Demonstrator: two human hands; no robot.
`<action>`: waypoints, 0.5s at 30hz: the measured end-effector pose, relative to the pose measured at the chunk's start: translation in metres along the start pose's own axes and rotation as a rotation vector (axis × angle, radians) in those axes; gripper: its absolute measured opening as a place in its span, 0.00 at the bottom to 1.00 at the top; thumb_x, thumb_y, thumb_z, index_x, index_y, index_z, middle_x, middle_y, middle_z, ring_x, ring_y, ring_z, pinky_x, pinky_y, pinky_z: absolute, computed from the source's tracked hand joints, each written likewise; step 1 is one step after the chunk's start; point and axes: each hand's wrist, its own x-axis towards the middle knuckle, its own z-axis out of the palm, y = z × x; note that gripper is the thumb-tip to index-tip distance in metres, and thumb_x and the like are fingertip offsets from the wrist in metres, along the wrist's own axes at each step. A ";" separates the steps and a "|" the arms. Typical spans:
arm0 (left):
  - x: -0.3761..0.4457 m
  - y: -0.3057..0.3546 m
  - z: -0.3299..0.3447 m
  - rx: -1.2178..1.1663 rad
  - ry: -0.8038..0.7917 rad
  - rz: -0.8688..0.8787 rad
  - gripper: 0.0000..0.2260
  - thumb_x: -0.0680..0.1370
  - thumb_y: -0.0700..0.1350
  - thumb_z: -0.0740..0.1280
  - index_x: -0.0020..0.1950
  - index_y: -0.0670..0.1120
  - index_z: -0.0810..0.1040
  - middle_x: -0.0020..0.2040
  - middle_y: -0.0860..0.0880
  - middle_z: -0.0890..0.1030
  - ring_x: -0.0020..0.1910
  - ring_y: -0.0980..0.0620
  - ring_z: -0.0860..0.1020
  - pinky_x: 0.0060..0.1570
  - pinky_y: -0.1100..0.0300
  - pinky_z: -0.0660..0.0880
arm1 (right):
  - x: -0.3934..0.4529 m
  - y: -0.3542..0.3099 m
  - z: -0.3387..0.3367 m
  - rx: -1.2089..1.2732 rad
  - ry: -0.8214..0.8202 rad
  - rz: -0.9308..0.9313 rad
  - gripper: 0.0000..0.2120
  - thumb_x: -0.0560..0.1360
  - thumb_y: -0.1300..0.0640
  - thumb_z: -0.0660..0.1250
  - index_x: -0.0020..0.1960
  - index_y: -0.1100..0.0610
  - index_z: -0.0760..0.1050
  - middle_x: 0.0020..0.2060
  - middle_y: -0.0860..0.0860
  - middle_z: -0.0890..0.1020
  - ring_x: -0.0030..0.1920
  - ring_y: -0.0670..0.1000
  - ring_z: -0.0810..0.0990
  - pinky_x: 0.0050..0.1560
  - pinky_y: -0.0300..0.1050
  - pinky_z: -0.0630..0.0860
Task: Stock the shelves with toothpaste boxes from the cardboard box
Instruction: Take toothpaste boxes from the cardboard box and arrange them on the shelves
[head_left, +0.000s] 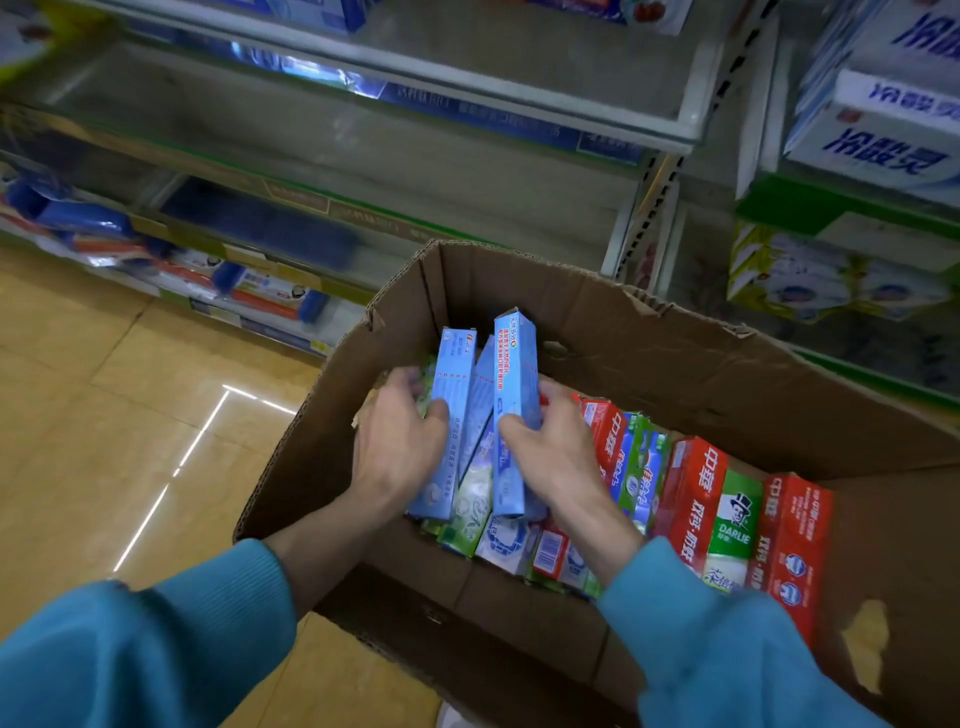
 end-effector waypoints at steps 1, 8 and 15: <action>-0.003 0.004 -0.003 -0.067 0.062 0.065 0.19 0.80 0.46 0.67 0.72 0.46 0.73 0.62 0.50 0.81 0.62 0.50 0.79 0.63 0.55 0.75 | -0.004 -0.001 -0.010 0.080 -0.023 -0.003 0.19 0.76 0.59 0.66 0.66 0.51 0.72 0.47 0.46 0.82 0.44 0.45 0.83 0.43 0.44 0.81; -0.007 0.065 -0.012 -0.608 -0.020 0.086 0.17 0.82 0.51 0.66 0.71 0.51 0.74 0.56 0.52 0.82 0.54 0.56 0.82 0.60 0.50 0.80 | -0.028 -0.017 -0.094 0.527 -0.304 0.109 0.16 0.79 0.63 0.57 0.57 0.59 0.81 0.46 0.60 0.86 0.38 0.54 0.84 0.37 0.44 0.79; -0.037 0.130 -0.016 -0.930 -0.232 0.219 0.11 0.84 0.46 0.64 0.66 0.49 0.78 0.40 0.53 0.82 0.42 0.53 0.80 0.44 0.56 0.80 | -0.038 -0.026 -0.175 0.552 -0.551 0.058 0.21 0.76 0.58 0.55 0.63 0.62 0.78 0.54 0.74 0.79 0.37 0.59 0.79 0.30 0.45 0.77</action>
